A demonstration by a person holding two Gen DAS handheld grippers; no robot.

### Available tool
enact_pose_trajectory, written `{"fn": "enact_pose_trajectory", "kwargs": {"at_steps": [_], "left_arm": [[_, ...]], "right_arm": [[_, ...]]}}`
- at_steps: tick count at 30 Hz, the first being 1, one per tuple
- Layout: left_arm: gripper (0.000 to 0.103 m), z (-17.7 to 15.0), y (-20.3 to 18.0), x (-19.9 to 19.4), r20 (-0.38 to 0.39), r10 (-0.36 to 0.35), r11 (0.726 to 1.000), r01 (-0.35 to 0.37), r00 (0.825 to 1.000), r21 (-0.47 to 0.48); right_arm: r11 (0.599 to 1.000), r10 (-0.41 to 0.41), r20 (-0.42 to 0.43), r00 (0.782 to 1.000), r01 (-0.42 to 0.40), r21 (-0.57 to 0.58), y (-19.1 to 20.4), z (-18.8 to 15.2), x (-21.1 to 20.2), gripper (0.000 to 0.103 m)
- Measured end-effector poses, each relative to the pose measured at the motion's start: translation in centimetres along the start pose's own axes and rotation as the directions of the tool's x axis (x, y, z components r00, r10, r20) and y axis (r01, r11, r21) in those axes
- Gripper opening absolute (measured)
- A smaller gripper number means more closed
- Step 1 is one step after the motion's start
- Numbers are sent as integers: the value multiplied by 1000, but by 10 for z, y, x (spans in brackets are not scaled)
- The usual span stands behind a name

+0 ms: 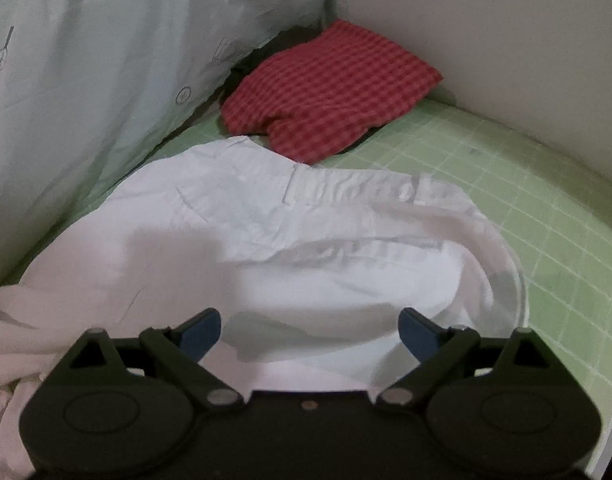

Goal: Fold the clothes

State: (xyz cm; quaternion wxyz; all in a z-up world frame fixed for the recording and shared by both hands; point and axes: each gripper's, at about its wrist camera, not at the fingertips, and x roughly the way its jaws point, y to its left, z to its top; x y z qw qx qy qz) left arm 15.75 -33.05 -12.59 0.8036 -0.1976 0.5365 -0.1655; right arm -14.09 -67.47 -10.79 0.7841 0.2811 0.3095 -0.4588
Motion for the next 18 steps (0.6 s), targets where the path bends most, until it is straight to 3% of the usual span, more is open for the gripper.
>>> {"fn": "enact_pose_trajectory", "kwargs": {"at_steps": [2,3,4,9,12,13,15,18], "left_arm": [[46,3,0,15,-51,0,1000,-1,999,-27],[37,3,2,22,-73,11,999,-14,997,-43],[17,3,4,27,-93,20,998,-25,995,-55],[6,9,15,7,-37,30,999,-31,999,-27],[5,24,25,-32,94,126,991,-129,988,23],[5,30,29,-47,143,165,985,-171,976,31],[5,43,44,-80,256,267,959,-283,929,24],[5,64,69,-128,400,407,905,-423,821,-53]], "right_arm": [[999,2,-9,1000,-3,-40,5,-1,6,96],[999,2,-11,1000,-2,-52,6,-2,8,96],[998,-1,-13,1000,0,-56,7,-2,9,96],[999,9,-30,1000,-11,-48,12,-8,11,96],[998,15,-39,999,-17,-62,14,-12,10,96],[998,17,-42,999,-19,-60,14,-14,9,96],[998,18,-44,999,-21,-62,14,-15,8,96],[997,19,-45,999,-22,-74,15,-16,6,96]]}}
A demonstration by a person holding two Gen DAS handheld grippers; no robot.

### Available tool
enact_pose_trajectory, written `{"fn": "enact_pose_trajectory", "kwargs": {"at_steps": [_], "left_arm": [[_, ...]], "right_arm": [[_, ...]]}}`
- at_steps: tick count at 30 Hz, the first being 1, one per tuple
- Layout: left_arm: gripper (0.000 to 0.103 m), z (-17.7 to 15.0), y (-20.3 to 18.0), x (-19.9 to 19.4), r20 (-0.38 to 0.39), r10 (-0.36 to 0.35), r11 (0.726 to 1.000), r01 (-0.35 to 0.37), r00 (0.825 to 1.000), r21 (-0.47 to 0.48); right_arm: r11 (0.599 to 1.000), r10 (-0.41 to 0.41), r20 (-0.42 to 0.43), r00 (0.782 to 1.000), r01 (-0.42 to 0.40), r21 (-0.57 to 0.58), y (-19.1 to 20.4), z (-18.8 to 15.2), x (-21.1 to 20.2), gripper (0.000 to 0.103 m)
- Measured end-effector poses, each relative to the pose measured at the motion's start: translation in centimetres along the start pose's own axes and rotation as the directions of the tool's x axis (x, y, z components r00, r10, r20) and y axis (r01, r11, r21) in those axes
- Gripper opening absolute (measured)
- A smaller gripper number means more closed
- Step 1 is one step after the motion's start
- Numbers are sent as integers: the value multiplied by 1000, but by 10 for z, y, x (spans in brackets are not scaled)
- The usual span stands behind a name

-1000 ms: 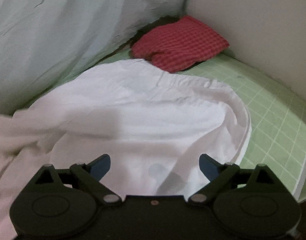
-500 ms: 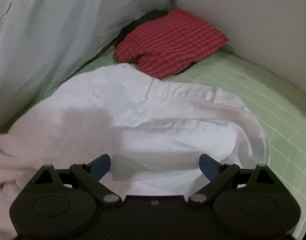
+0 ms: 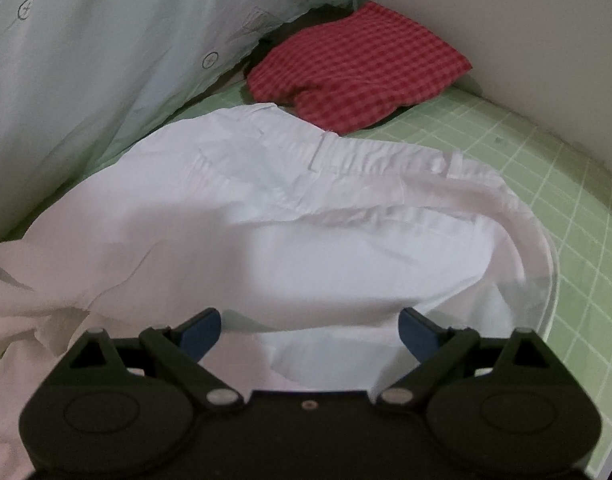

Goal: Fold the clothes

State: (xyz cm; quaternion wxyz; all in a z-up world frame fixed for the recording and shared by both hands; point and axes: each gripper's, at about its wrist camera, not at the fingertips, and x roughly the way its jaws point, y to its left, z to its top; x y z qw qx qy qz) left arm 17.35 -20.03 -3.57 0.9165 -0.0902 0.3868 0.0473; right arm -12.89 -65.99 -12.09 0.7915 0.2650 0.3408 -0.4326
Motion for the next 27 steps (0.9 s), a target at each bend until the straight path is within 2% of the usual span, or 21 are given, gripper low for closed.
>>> {"fn": "enact_pose_trajectory", "kwargs": {"at_steps": [2,4,7,12,17,21,25,27], "left_arm": [[5,16,30,-7,51,84,995,-80,995,-65],[5,25,51,-9,59,116,987,-108,992,-121],[6,23,56,-6,43,119,985,-112,992,-132],[8,-2,60,-4,-15,113,986,-114,994,-126],[17,-12,71,3,-55,92,983,-99,994,-153],[21,-15,76,12,-85,89,982,-102,992,-162],[35,-19,84,23,-117,92,973,-114,989,-199],[38,-21,86,29,-129,97,969,-123,987,-213]], "right_arm": [[1000,3,-3,1000,-3,-9,1,-1,0,96],[1000,12,-7,1000,-12,-17,6,-1,0,96],[999,24,-14,1000,-25,-31,12,-1,0,96],[997,57,-8,998,-57,-60,24,-2,-6,96],[993,90,-11,996,-90,-71,34,8,-5,96],[987,124,20,992,-121,-104,53,30,1,96],[980,173,32,984,-168,-104,76,59,20,96],[976,199,33,979,-195,-95,88,74,33,96]]}}
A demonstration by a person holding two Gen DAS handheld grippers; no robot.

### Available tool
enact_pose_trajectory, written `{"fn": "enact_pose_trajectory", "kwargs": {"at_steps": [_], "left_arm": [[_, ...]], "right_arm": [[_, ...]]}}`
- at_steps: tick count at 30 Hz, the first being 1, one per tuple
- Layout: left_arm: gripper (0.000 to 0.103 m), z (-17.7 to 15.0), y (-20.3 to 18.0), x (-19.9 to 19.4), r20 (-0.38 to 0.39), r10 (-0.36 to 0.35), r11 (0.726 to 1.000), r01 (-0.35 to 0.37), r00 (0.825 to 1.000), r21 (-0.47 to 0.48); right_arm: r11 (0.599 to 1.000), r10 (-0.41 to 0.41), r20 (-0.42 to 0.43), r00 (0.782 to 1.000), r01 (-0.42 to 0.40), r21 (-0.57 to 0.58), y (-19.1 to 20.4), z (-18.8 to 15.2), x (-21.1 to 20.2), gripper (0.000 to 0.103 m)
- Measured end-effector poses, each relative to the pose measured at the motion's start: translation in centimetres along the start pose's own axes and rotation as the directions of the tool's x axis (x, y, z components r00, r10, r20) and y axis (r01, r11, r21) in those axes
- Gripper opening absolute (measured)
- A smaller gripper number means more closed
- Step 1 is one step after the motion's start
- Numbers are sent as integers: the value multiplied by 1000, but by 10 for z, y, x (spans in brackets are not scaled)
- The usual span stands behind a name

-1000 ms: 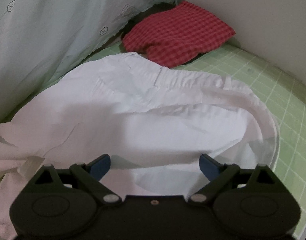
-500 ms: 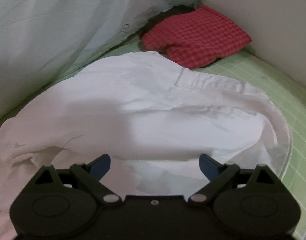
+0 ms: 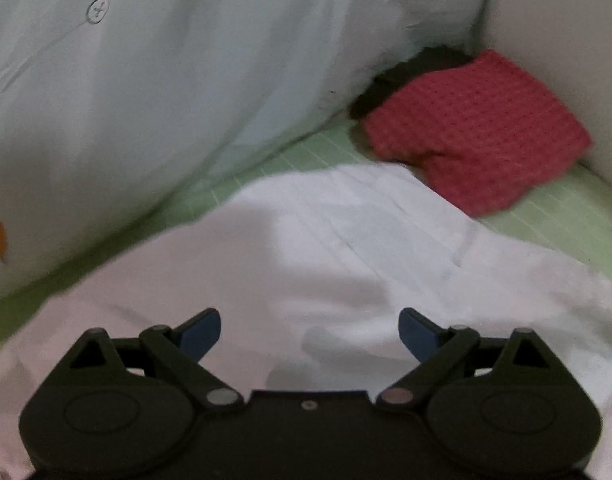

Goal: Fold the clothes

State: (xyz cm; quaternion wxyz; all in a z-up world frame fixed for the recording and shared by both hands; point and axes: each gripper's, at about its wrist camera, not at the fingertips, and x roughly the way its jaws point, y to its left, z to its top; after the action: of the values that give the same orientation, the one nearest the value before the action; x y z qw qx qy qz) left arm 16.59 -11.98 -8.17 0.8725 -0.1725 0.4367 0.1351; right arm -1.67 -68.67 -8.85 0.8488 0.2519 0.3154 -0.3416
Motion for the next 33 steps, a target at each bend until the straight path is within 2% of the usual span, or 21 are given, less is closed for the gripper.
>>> {"fn": "enact_pose_trajectory", "kwargs": {"at_steps": [7,15,16,18,19,21,23,24,28,29,31,32,33], "left_arm": [[41,-1,-3,25,-37,25,1000,-25,999,5],[39,3,-11,50,-72,62,997,-66,995,-45],[38,4,-12,52,-74,62,997,-65,995,-46],[16,6,-17,54,-72,54,998,-55,996,-21],[1,7,-21,55,-68,53,999,-53,996,-1],[1,12,-32,57,-42,73,995,-70,996,64],[0,18,-44,59,-8,92,987,-90,996,134],[0,23,-50,59,18,99,981,-101,995,168],[0,58,-71,56,143,92,963,-124,985,238],[0,70,-75,50,186,84,962,-129,979,243],[0,94,-83,35,291,66,960,-140,954,241],[0,105,-88,27,347,69,955,-162,935,247],[0,115,-93,20,409,91,940,-214,908,265]], "right_arm": [[988,21,-14,1000,-18,155,17,49,70,96],[966,-55,-39,998,63,252,34,74,142,97],[972,-74,-42,996,82,219,39,74,147,98],[981,-112,-48,993,118,152,47,74,158,98],[984,-131,-49,990,136,117,51,74,164,97],[985,-173,-24,985,173,18,60,70,168,87],[974,-221,4,975,221,-42,65,69,171,68],[974,-222,11,975,223,-40,64,69,170,67],[972,-231,32,972,232,-37,59,72,170,43],[971,-233,37,972,235,-36,57,73,171,36],[966,-254,49,966,256,-39,53,80,173,24],[963,-264,55,963,266,-40,52,83,174,18],[960,-274,61,960,277,-41,50,87,175,13]]}}
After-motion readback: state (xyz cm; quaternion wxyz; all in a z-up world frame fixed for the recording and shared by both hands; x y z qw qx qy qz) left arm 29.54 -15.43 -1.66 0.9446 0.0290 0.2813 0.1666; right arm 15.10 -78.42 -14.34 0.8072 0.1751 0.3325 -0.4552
